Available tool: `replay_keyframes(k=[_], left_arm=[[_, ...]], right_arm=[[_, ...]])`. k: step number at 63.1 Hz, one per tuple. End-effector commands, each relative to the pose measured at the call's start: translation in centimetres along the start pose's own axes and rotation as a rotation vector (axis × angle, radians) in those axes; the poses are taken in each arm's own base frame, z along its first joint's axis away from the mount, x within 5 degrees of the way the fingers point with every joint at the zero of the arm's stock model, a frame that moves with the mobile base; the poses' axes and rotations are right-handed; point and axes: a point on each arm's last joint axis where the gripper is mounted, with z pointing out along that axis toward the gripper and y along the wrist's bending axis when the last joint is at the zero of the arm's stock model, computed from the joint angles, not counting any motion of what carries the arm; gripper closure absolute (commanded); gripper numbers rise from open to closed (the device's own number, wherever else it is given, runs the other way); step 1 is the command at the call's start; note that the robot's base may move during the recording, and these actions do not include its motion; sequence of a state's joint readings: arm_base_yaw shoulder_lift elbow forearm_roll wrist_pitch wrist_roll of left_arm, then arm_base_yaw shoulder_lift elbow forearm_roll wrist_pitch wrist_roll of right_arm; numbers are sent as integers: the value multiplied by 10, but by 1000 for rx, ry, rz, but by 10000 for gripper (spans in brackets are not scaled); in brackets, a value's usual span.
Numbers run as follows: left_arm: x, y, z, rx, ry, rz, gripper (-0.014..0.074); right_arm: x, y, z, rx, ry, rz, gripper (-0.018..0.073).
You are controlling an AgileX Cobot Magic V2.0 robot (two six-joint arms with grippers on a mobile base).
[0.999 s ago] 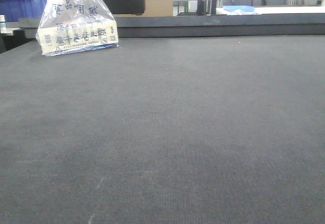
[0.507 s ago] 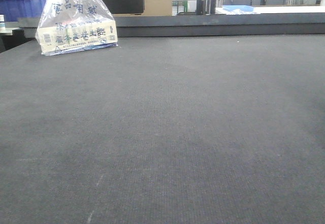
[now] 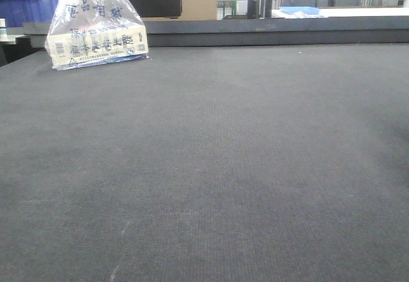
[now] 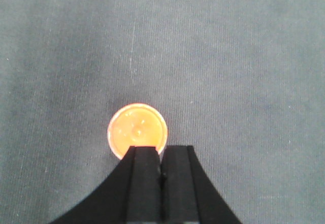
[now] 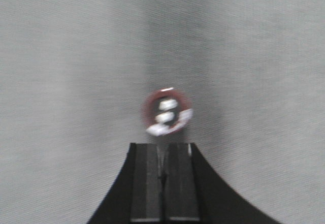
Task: Place cylindrical capacitor in blue bin on shelf
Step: 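Close left gripper on orange cylinder, right gripper on brown capacitor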
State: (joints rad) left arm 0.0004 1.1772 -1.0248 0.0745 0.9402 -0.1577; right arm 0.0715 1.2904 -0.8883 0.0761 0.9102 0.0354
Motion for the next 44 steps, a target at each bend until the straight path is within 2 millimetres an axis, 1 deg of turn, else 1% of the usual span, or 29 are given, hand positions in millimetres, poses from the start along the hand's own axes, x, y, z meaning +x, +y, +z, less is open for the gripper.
replay_keyframes(k=[1, 3, 8, 10, 11, 20, 23, 25, 28, 34, 44], left_arm=[[-3, -2, -2, 7, -22, 1, 708], [-3, -2, -2, 7, -22, 1, 708], [-3, -2, -2, 7, -22, 1, 708], [-3, -2, -2, 7, -22, 1, 708], [-3, -2, -2, 8, -24, 1, 708], [-3, -2, -2, 8, -24, 1, 708], [-3, -2, -2, 8, -24, 1, 708], [-3, -2, -2, 8, -24, 1, 708], [-3, -2, -2, 8, -24, 1, 708], [-3, -2, -2, 8, -24, 1, 708], [-3, -2, -2, 8, -24, 1, 708]], right_arm=[[-6, -2, 7, 22, 0, -8, 721], [-6, -2, 9, 23, 3, -8, 715], [-9, -2, 14, 24, 7, -7, 619], [-9, -2, 16, 24, 12, -7, 562], [-9, -2, 17, 23, 13, -5, 515], [-13, -2, 26, 17, 18, 0, 215], [-15, -2, 31, 18, 16, 1, 162], [-16, -2, 34, 18, 12, 1, 144], [-18, -2, 39, 18, 18, 3, 145], [-19, -3, 51, 21, 47, 5, 183], [-20, -3, 63, 25, 84, 7, 234]])
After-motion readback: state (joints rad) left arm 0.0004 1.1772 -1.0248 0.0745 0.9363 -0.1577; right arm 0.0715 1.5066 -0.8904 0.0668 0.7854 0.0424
